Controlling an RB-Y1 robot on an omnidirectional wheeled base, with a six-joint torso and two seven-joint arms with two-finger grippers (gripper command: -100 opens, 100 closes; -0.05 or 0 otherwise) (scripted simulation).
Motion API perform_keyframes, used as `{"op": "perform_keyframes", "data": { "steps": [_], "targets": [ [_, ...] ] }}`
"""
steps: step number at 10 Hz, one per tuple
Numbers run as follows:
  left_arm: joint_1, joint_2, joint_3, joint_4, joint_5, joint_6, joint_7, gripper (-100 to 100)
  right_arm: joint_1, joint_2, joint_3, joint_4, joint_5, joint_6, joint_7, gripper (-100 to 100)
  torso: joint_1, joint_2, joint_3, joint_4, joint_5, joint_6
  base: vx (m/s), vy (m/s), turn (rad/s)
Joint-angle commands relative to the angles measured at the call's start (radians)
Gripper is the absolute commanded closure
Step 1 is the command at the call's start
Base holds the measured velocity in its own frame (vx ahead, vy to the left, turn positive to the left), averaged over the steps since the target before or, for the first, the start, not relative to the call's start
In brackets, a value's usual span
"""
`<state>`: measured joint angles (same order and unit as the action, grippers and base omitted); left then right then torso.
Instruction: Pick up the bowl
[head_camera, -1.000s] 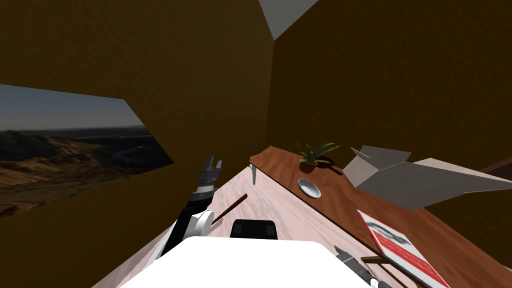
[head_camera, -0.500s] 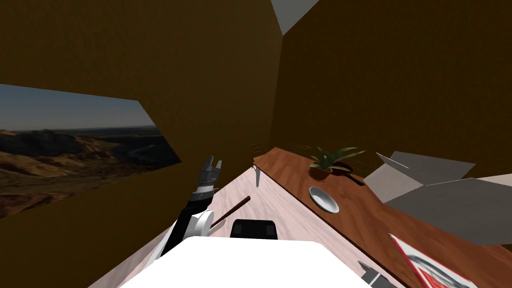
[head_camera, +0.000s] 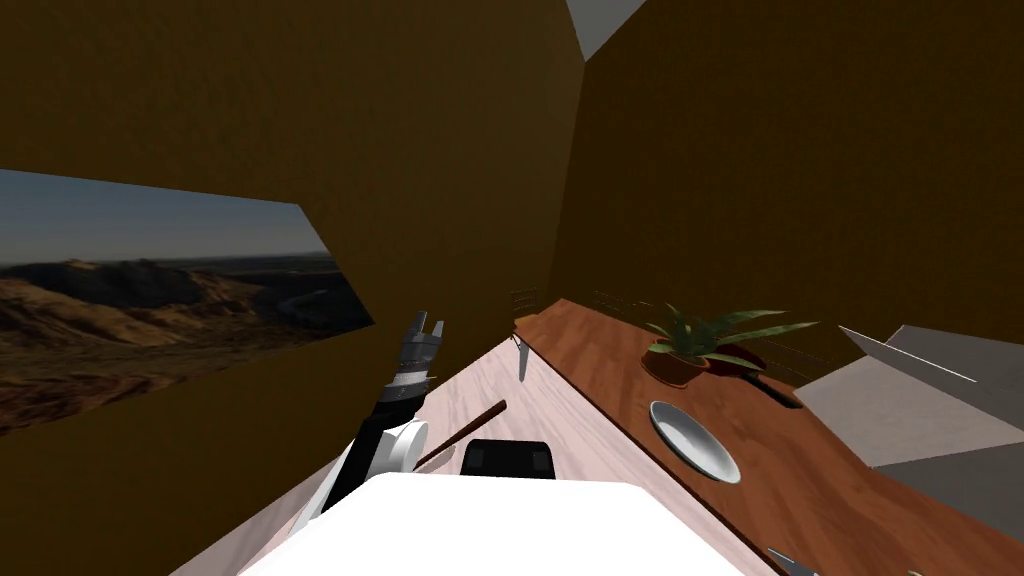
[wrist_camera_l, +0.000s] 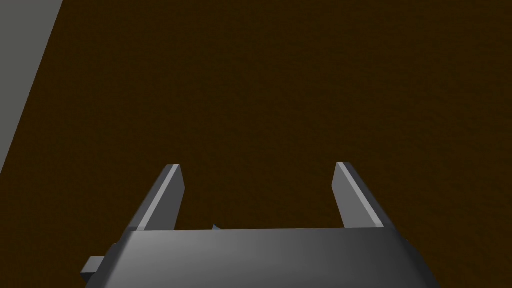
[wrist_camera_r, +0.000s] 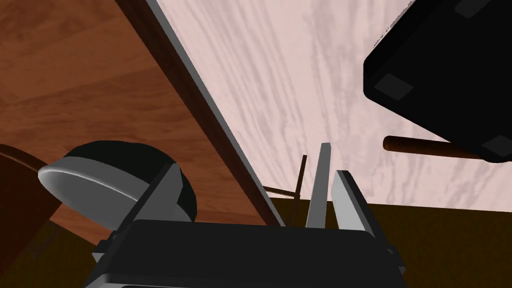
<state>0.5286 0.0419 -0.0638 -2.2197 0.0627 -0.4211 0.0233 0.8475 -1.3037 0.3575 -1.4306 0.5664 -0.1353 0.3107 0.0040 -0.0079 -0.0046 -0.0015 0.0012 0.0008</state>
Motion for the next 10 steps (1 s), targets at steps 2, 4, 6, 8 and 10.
{"op": "perform_keyframes", "data": {
  "steps": [2,4,6,8,10],
  "targets": [
    [0.000,0.000,0.000,0.000,0.000,0.000,0.000,0,-0.007,-0.052,0.018,0.041,0.017,0.012,0.002,-100,-0.001,0.001,0.001,0.000,0.000,-0.001,0.126,0.010,0.145],
    [0.000,0.000,0.000,0.000,0.000,0.000,0.000,0,-0.006,-0.073,0.030,0.059,0.029,0.027,0.004,-100,-0.004,-0.002,-0.001,0.000,-0.001,-0.001,0.199,-0.011,0.151],
    [0.000,0.000,0.000,0.000,0.000,0.000,0.000,0,-0.004,-0.056,0.067,0.059,0.038,0.028,0.002,-100,-0.005,-0.006,-0.003,-0.001,-0.001,-0.001,0.213,-0.032,0.177],
    [0.000,0.000,0.000,0.000,0.000,0.000,0.000,0,0.002,-0.063,0.049,0.059,0.036,0.027,0.004,0,-0.003,0.002,0.001,0.000,-0.001,0.000,0.044,-0.010,0.015],
    [0.000,0.000,0.000,0.000,0.000,0.000,0.000,0,-0.028,-0.018,0.073,0.109,0.028,0.028,-0.001,-100,-0.003,0.011,0.006,0.002,-0.001,0.000,-0.045,-0.010,0.241]
  ]
}}
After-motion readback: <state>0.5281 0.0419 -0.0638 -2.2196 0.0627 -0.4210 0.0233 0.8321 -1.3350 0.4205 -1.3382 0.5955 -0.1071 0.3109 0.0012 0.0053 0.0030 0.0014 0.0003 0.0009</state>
